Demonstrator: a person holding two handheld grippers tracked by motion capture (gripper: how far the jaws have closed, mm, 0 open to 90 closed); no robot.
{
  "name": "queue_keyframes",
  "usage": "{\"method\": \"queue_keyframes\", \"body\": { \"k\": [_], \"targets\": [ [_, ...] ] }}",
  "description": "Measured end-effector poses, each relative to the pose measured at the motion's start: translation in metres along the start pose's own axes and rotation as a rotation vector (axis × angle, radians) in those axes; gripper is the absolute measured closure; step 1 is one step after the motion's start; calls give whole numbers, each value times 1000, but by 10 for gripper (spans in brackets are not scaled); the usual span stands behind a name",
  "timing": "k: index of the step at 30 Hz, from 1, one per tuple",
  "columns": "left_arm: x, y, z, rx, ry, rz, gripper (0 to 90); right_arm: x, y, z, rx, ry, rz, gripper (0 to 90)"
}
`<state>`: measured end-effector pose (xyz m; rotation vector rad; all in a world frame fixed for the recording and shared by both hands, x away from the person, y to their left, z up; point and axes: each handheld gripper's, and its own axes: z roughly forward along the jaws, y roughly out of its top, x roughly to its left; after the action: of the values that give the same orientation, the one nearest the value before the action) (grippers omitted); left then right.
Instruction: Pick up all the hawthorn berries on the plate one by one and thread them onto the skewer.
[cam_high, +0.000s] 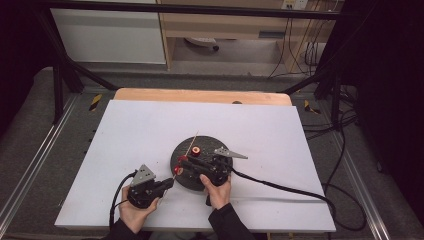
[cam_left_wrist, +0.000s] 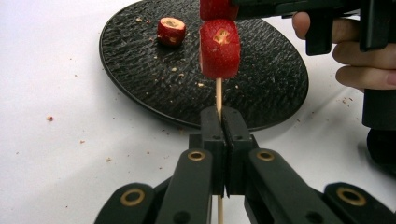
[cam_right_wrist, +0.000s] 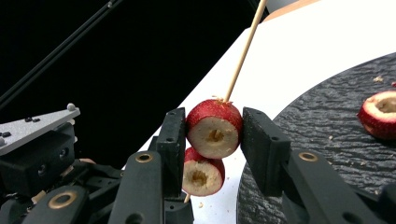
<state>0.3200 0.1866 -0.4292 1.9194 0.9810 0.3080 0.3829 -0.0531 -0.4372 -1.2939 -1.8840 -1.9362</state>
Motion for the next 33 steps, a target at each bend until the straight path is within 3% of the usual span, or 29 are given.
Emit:
{"method": "queue_keyframes", "body": {
  "k": [8,14,26,28,33],
  "targets": [
    [0,1,-4,3,-2,31,887,2,2,-3,19,-4,-24,589],
    [2,0,-8,14,2,45,886,5,13,-13,45,-50,-113,469],
    [11,-5,-14,45,14,52,885,-1,28,-25,203,-183,-295,155],
    [13,-6,-16,48,15,56,885,-3,28,-25,236,-201,-308,108],
    [18,-9,-21,49,14,66,885,-9,29,-24,319,-248,-358,66]
  ]
}}
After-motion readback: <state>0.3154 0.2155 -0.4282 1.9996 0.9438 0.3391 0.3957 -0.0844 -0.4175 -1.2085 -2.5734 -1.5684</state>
